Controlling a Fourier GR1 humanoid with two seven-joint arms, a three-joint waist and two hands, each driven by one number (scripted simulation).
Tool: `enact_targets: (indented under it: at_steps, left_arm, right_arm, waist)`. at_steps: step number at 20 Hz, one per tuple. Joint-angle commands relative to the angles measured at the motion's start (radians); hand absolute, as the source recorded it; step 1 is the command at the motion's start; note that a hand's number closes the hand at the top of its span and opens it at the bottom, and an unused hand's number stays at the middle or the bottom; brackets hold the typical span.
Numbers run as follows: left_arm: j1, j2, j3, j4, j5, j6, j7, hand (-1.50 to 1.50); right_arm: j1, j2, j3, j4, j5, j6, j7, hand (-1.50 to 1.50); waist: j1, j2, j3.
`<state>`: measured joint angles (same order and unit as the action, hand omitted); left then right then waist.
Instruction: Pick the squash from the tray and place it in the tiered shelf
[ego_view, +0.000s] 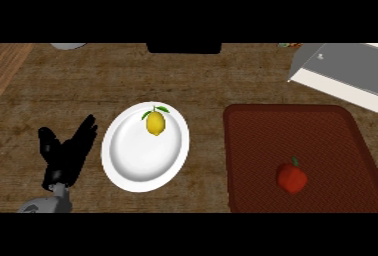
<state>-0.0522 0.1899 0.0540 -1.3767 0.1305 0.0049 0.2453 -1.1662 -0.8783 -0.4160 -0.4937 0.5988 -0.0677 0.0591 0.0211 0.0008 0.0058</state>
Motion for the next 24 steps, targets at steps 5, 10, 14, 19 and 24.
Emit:
enact_targets:
  at_steps: [5, 10, 14, 19, 24]
  left_arm:
    - [-0.014, 0.01, 0.012, -0.011, 0.01, 0.008, 0.086, 0.0]
    - [0.008, -0.027, -0.004, 0.026, -0.016, 0.023, 0.029, 0.0]
    - [0.008, 0.005, 0.018, 0.052, 0.014, -0.03, 0.028, 0.0]
    - [0.006, -0.01, 0.006, -0.005, 0.005, -0.006, 0.056, 0.0]
    - [0.002, -0.006, 0.037, 0.046, 0.01, -0.005, 0.022, 0.0]
  right_arm:
    - [-0.065, 0.01, -0.143, 0.013, -0.158, -0.009, 0.013, -1.5]
    - [-0.067, -0.011, -0.244, 0.052, -0.257, -0.028, -0.017, -1.5]
    - [-0.084, -0.108, -0.288, 0.073, -0.268, -0.103, -0.007, -1.5]
    - [-0.036, -0.198, -0.31, 0.072, -0.263, -0.184, 0.029, -1.5]
    - [0.041, -0.276, -0.407, 0.085, -0.343, -0.201, 0.007, -1.5]
  waist:
    - [-0.007, 0.001, -0.005]
    - [-0.008, 0.004, -0.005]
    - [0.001, 0.01, -0.005]
    - [-0.009, 0.005, -0.005]
    - [-0.02, 0.004, -0.005]
